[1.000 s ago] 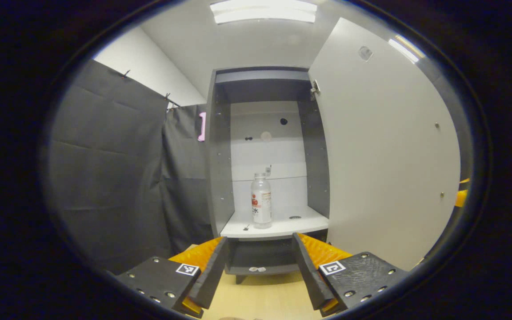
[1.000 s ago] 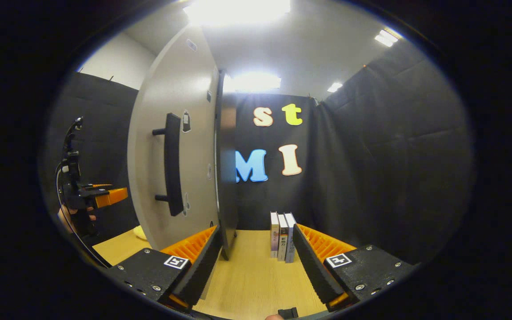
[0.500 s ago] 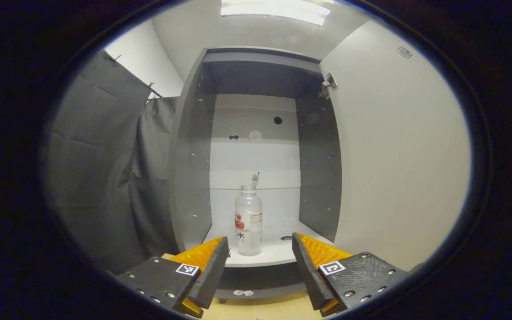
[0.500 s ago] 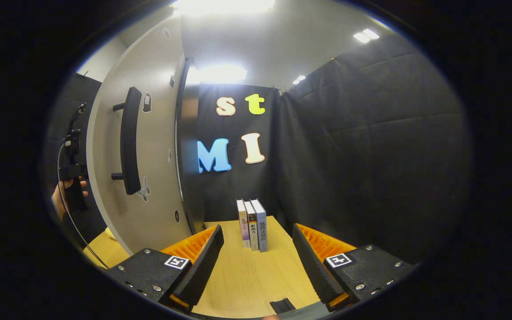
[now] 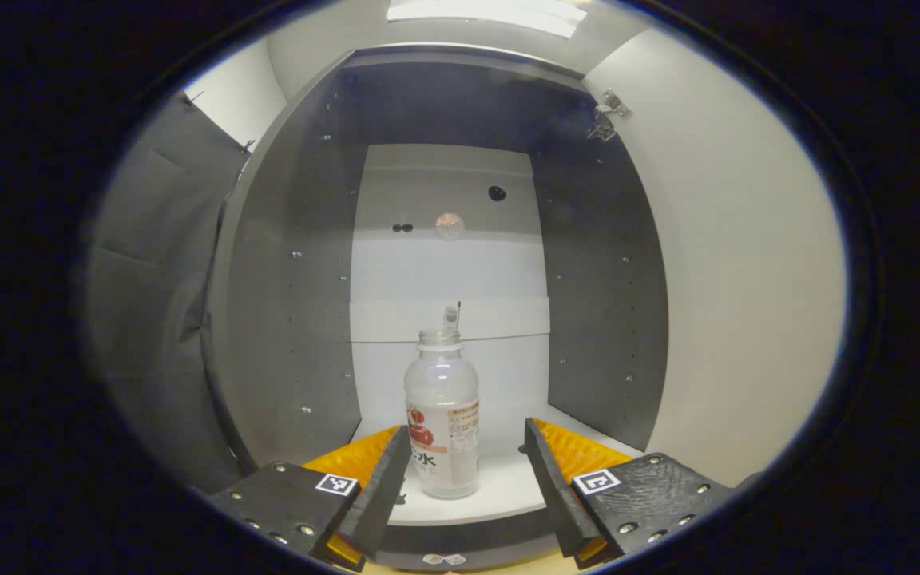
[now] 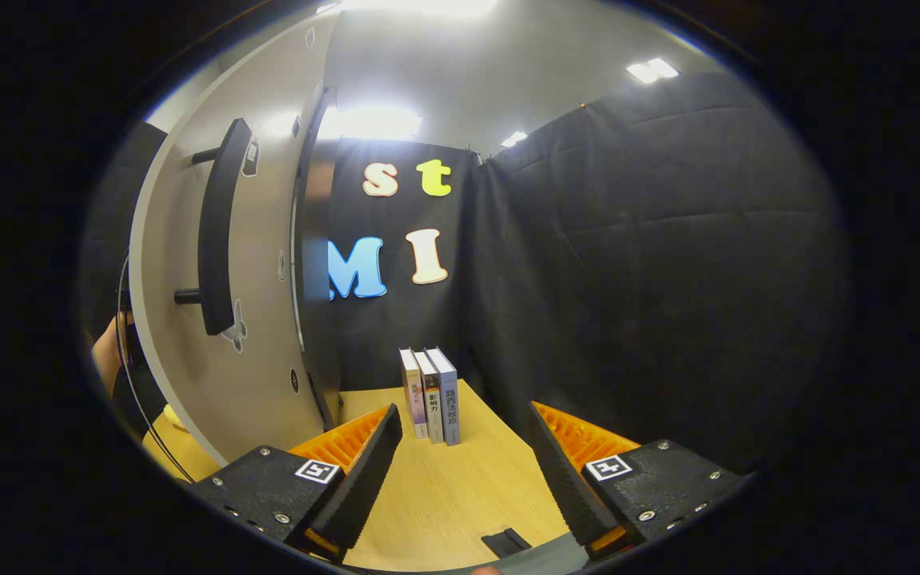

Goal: Open the cabinet door with the right hand, grasp the bottle in the cabinet with the left hand and place it on the coaster, then close the cabinet door with the right hand.

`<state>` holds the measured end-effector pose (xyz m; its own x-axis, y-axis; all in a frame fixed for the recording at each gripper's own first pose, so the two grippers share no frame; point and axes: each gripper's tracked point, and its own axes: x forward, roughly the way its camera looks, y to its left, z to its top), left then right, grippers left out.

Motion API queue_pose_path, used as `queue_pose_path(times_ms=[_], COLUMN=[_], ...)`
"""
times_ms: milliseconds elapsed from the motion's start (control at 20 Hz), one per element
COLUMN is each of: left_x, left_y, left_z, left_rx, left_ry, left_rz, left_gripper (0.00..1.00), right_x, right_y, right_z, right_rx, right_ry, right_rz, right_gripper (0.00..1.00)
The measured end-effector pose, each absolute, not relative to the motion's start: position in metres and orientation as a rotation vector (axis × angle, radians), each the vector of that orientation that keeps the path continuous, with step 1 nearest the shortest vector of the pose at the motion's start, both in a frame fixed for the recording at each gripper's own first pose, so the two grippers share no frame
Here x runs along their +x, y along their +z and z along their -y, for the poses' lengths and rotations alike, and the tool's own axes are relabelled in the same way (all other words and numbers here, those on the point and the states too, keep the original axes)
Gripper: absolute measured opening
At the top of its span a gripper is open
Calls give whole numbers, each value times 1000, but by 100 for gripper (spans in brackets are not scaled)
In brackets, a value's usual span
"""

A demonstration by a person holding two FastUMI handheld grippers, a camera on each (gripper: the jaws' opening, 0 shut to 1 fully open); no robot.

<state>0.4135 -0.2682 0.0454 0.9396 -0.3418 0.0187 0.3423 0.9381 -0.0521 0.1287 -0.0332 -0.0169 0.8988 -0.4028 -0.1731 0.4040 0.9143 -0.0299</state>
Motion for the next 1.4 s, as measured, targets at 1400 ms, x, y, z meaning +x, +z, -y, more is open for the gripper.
queue_pose_path(times_ms=[1400], left_x=[375], left_y=[56], left_z=[225], left_rx=[-26], left_ry=[-255], left_rz=[48], left_gripper=[71], right_x=[136], right_y=[-15], right_z=[22], right_rx=[-4], right_ry=[-298], right_rz=[-180], right_gripper=[96])
